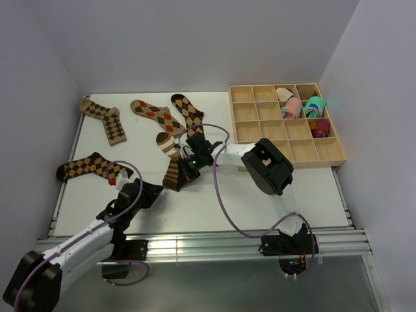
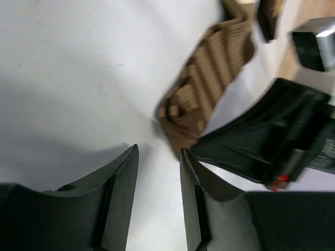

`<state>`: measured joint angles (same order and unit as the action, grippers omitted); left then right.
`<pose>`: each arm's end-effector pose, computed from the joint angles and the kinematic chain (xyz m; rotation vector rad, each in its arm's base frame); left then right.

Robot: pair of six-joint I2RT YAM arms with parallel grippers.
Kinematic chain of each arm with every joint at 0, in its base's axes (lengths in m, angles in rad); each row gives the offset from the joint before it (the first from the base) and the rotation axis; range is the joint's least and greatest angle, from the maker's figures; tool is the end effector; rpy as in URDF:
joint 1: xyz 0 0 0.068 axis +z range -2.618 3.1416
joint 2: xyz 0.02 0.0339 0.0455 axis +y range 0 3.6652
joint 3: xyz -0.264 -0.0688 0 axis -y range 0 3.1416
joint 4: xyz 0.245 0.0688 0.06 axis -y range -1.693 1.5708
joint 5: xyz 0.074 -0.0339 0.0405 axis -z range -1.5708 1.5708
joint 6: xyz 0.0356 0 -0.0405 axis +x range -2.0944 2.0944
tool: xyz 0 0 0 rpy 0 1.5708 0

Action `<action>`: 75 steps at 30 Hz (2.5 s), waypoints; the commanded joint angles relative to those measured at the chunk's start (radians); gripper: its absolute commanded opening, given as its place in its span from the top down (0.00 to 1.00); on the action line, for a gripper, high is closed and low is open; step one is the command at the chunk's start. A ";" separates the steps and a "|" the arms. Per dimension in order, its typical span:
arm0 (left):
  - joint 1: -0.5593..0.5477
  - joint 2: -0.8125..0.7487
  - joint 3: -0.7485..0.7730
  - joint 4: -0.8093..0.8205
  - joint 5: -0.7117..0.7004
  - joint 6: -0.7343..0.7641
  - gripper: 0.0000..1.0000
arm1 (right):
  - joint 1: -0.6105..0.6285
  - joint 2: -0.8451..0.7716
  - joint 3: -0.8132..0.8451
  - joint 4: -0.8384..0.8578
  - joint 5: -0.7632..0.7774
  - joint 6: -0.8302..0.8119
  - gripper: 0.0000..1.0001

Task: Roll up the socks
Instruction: Roll the sock at the center of the board.

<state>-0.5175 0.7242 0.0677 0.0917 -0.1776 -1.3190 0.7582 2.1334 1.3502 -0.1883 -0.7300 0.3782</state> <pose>0.1292 -0.0663 0.1280 -0.9823 2.0350 -0.8646 0.2984 0.3153 0.1235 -0.8290 2.6102 1.3282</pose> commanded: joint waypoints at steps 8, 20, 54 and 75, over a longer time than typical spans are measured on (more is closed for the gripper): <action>0.004 0.285 0.055 0.141 0.029 0.069 0.57 | -0.011 0.025 0.018 -0.023 0.055 -0.018 1.00; 0.036 0.377 0.089 0.183 0.018 0.084 0.57 | -0.013 0.020 0.017 -0.028 0.053 -0.022 1.00; 0.053 0.570 0.259 -0.064 0.052 0.145 0.93 | 0.095 -0.242 -0.100 0.018 0.477 -0.160 0.57; 0.054 0.540 0.340 -0.187 0.116 0.179 0.93 | 0.332 -0.362 -0.355 0.506 0.724 -0.496 0.55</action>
<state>-0.4641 1.2537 0.4099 -0.0090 -0.0895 -1.1706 1.0843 1.7409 0.9607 0.2462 -0.0299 -0.0803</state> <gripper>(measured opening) 0.121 0.455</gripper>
